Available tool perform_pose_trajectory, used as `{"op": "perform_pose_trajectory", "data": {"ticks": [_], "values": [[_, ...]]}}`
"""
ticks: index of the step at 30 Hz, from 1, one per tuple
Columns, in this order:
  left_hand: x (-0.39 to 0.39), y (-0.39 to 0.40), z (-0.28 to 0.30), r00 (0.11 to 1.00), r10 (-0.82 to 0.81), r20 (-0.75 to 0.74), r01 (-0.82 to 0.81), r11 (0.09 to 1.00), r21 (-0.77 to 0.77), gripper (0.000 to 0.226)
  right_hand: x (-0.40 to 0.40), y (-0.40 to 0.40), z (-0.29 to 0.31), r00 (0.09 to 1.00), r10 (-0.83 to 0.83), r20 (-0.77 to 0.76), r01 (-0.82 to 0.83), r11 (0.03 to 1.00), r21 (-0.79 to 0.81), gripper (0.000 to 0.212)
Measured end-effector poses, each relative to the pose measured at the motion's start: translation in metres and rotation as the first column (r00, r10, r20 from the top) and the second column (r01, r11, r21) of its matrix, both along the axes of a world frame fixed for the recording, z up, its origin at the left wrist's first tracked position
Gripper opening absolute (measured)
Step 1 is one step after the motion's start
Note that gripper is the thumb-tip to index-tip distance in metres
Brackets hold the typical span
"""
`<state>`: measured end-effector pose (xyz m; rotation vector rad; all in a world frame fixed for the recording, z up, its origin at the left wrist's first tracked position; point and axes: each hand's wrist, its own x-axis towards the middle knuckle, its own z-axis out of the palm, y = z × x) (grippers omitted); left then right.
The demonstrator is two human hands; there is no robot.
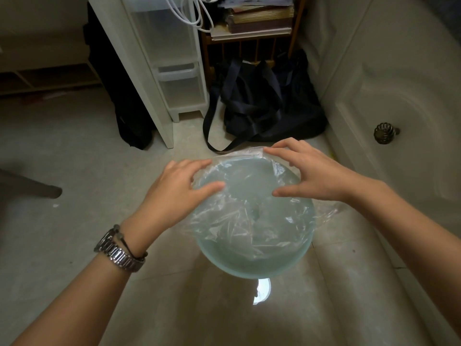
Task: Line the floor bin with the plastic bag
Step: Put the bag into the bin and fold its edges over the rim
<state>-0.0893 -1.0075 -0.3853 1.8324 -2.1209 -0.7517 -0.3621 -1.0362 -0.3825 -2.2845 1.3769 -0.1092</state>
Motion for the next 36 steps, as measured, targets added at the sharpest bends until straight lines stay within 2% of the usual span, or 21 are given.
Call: {"op": "perform_pose_trajectory", "data": {"ticks": [2, 4, 7, 9, 12, 14, 17, 21, 24, 28, 31, 33, 36], "values": [[0.003, 0.000, -0.003, 0.998, 0.004, -0.059, 0.002, 0.995, 0.105, 0.089, -0.003, 0.000, -0.005, 1.000, -0.008, 0.016, 0.007, 1.000, 0.028, 0.093], [0.006, -0.001, -0.006, 0.981, 0.038, -0.189, 0.001, 0.979, 0.204, 0.093, -0.006, 0.001, -0.010, 0.999, -0.022, 0.029, 0.020, 0.997, 0.073, 0.096], [0.009, 0.001, -0.012, 0.891, 0.124, -0.438, 0.042, 0.935, 0.351, 0.079, -0.009, 0.004, -0.018, 0.996, -0.055, 0.066, 0.046, 0.990, 0.131, 0.094], [0.011, 0.004, -0.019, 0.814, 0.206, -0.543, 0.064, 0.897, 0.436, 0.075, -0.009, 0.005, -0.022, 0.990, -0.089, 0.107, 0.071, 0.983, 0.168, 0.091], [0.012, 0.008, -0.030, 0.703, 0.356, -0.616, 0.070, 0.827, 0.557, 0.069, -0.011, 0.006, -0.024, 0.978, -0.145, 0.150, 0.105, 0.964, 0.244, 0.085], [0.014, 0.013, -0.034, 0.658, 0.392, -0.643, 0.088, 0.807, 0.583, 0.062, -0.012, 0.007, -0.024, 0.974, -0.162, 0.159, 0.111, 0.951, 0.289, 0.081], [0.014, 0.018, -0.036, 0.637, 0.409, -0.653, -0.014, 0.854, 0.520, 0.063, -0.013, 0.010, -0.022, 0.973, -0.170, 0.155, 0.121, 0.953, 0.279, 0.080], [0.016, 0.016, -0.029, 0.707, 0.346, -0.617, -0.208, 0.935, 0.287, 0.075, -0.016, 0.016, -0.015, 0.949, -0.226, 0.221, 0.184, 0.963, 0.194, 0.086], [0.020, 0.015, -0.018, 0.759, 0.264, -0.595, -0.245, 0.963, 0.114, 0.072, -0.018, 0.023, -0.005, 0.914, -0.240, 0.327, 0.225, 0.971, 0.083, 0.077], [0.023, 0.030, 0.001, 0.872, 0.087, -0.481, -0.161, 0.980, -0.114, 0.061, -0.020, 0.043, 0.011, 0.892, -0.136, 0.431, 0.199, 0.975, -0.103, 0.057], [0.024, 0.052, 0.011, 0.911, -0.079, -0.406, -0.025, 0.970, -0.243, 0.050, -0.022, 0.068, 0.014, 0.904, -0.035, 0.426, 0.110, 0.982, -0.152, 0.049], [0.025, 0.064, 0.011, 0.920, -0.170, -0.354, 0.074, 0.960, -0.269, 0.046, -0.024, 0.083, 0.012, 0.922, -0.002, 0.388, 0.053, 0.991, -0.120, 0.048], [0.024, 0.075, 0.005, 0.924, -0.237, -0.299, 0.175, 0.960, -0.219, 0.044, -0.027, 0.097, 0.007, 0.948, 0.031, 0.316, -0.009, 0.997, -0.074, 0.046]]}}
